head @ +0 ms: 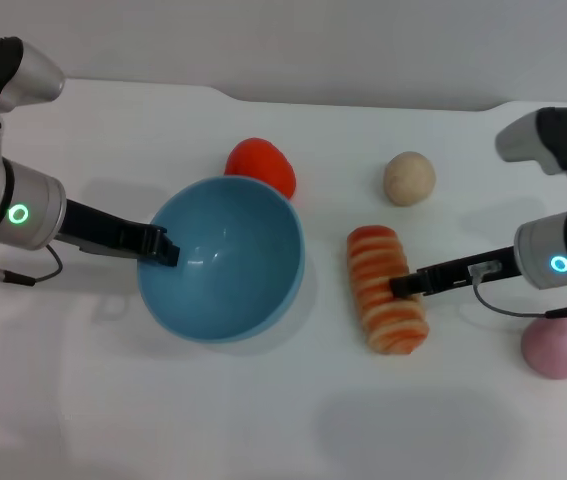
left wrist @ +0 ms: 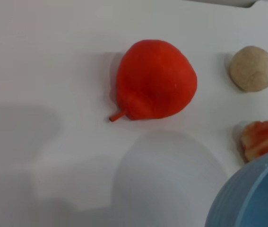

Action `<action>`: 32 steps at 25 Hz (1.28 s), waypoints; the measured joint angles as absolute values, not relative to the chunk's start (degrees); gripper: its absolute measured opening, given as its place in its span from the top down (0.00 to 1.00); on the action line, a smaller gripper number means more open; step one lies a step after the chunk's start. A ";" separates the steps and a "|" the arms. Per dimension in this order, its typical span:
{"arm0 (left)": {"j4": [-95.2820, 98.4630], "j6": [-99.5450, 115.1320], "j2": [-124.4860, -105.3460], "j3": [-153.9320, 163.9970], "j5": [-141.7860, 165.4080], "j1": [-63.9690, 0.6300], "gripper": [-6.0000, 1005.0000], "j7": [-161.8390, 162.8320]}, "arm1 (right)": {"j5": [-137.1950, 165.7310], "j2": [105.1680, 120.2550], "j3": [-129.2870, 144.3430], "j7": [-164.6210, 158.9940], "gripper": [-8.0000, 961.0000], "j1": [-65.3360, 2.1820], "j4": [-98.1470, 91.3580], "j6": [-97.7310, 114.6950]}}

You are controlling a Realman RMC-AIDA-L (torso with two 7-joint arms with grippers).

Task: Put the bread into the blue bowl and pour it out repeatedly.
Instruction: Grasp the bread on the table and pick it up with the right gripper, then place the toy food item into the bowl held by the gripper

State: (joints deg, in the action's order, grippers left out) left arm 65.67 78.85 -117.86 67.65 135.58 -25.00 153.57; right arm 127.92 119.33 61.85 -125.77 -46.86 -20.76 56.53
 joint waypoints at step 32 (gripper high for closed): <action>59.21 80.91 -118.03 80.85 135.80 -32.10 1.00 153.00 | 97.08 118.95 77.12 -98.42 0.90 -33.83 -49.06 76.66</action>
